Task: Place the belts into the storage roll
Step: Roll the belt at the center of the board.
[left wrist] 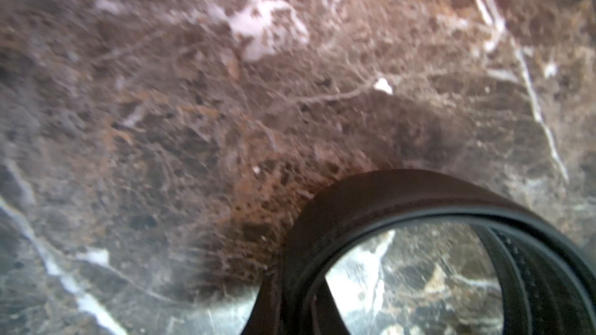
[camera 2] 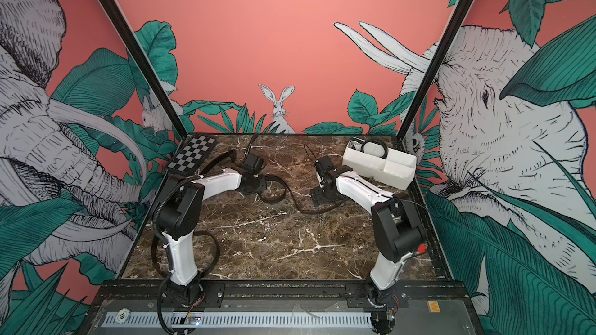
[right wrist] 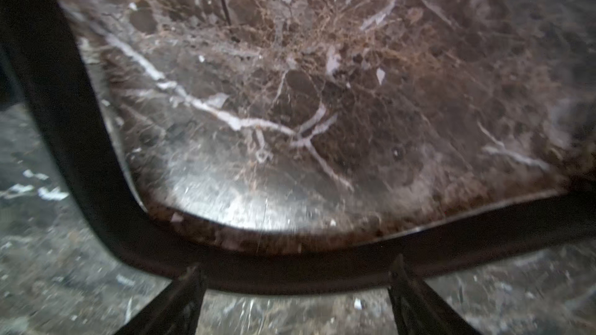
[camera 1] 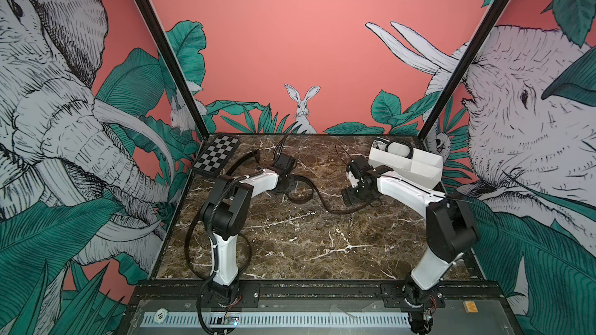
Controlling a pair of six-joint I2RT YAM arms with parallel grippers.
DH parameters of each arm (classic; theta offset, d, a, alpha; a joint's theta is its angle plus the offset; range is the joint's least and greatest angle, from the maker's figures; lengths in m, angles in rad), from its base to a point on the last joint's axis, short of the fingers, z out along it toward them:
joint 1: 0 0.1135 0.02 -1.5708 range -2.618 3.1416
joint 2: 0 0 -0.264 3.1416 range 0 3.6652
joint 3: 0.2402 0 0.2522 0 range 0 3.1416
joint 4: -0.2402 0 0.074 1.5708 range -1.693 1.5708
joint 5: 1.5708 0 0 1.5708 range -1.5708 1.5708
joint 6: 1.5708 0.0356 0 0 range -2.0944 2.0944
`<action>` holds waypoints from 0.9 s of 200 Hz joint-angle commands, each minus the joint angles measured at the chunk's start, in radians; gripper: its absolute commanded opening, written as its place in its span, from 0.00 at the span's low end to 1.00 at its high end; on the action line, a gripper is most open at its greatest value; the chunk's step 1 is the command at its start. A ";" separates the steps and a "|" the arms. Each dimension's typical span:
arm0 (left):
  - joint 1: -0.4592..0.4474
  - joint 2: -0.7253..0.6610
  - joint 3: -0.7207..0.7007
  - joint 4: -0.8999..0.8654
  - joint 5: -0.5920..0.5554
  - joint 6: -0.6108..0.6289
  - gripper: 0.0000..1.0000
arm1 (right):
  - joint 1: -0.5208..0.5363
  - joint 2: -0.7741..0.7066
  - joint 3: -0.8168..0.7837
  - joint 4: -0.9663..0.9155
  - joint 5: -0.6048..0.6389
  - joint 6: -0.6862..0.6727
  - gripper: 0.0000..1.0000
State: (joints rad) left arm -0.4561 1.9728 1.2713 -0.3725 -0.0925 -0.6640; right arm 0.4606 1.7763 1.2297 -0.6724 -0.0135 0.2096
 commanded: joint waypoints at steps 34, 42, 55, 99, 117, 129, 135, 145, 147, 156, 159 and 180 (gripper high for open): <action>0.064 0.115 0.010 -0.143 -0.039 -0.050 0.00 | 0.018 0.025 -0.104 0.049 -0.185 0.006 0.85; 0.067 0.132 0.035 -0.148 -0.037 -0.049 0.00 | 0.043 0.018 -0.123 0.041 -0.181 0.016 0.85; 0.077 0.170 0.093 -0.180 -0.035 -0.042 0.00 | 0.075 -0.002 -0.151 0.040 -0.188 0.045 0.86; 0.100 0.226 0.190 -0.204 -0.031 -0.027 0.00 | 0.249 -0.059 -0.206 0.065 -0.277 0.177 0.85; 0.102 0.245 0.220 -0.218 -0.031 -0.017 0.00 | 0.302 -0.071 -0.194 0.080 -0.317 0.220 0.85; 0.102 0.256 0.234 -0.227 -0.026 -0.015 0.00 | 0.310 -0.092 -0.179 0.057 -0.300 0.222 0.86; 0.102 0.259 0.234 -0.225 -0.018 -0.017 0.00 | 0.308 -0.107 -0.167 0.032 -0.275 0.212 0.87; 0.102 0.264 0.232 -0.221 0.001 -0.020 0.00 | 0.303 -0.138 -0.150 -0.010 -0.195 0.189 0.90; 0.102 0.265 0.232 -0.220 0.005 -0.021 0.00 | 0.302 -0.142 -0.148 -0.015 -0.183 0.184 0.90; 0.100 0.270 0.229 -0.214 0.024 -0.027 0.00 | 0.286 -0.163 -0.144 -0.033 -0.157 0.169 0.91; 0.100 0.272 0.228 -0.212 0.028 -0.031 0.00 | 0.279 -0.167 -0.145 -0.039 -0.158 0.166 0.91; 0.082 0.280 0.235 -0.206 0.050 -0.035 0.00 | 0.236 -0.185 -0.159 -0.088 -0.178 0.148 0.91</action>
State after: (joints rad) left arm -0.3679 2.1441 1.5505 -0.4881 -0.0803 -0.6781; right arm 0.7395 1.6295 1.0676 -0.6640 -0.2272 0.3813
